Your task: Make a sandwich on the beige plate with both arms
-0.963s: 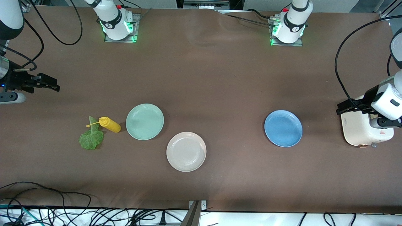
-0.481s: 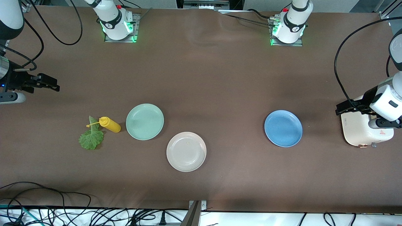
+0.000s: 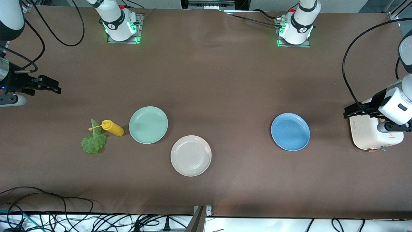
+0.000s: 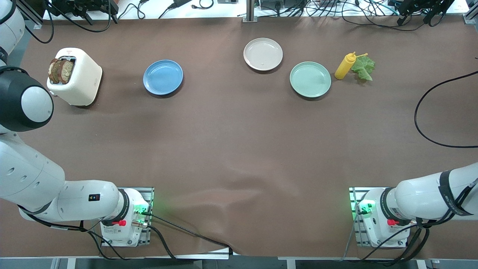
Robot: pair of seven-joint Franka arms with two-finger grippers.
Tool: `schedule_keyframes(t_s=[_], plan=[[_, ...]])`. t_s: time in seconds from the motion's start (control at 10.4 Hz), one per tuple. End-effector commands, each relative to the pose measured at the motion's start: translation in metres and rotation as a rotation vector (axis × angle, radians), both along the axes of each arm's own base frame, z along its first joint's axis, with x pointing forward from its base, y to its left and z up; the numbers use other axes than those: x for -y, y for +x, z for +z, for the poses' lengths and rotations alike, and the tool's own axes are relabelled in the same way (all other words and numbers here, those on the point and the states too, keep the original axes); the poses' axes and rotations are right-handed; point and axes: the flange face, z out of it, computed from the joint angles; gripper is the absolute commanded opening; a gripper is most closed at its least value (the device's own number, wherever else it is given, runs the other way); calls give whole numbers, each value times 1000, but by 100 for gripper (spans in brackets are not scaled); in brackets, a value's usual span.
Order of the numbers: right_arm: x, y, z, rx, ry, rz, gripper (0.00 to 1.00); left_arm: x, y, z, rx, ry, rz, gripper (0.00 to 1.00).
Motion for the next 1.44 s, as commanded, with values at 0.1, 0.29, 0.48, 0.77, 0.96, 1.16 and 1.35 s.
schedule_keyframes(t_s=[0.1,0.29,0.48,0.77,0.96,1.16,1.35], plan=[[3,1,5,-4,8,0,100,-2,-3,3,-4,24,-23,100],[3,1,5,-4,8,0,100,-7,-3,3,-3,24,-15,100],[3,1,5,-4,8,0,100,-26,-4,5,-2,23,-49,100],[3,1,5,-4,8,0,100,-85,-8,-1,-10,20,12,100],[3,1,5,-4,8,0,100,-125,-8,-30,-54,9,13,100],[3,1,5,-4,8,0,100,-163,-11,-57,-89,-3,9,100],[3,1,5,-4,8,0,100,-192,-15,-80,-145,53,-49,100]])
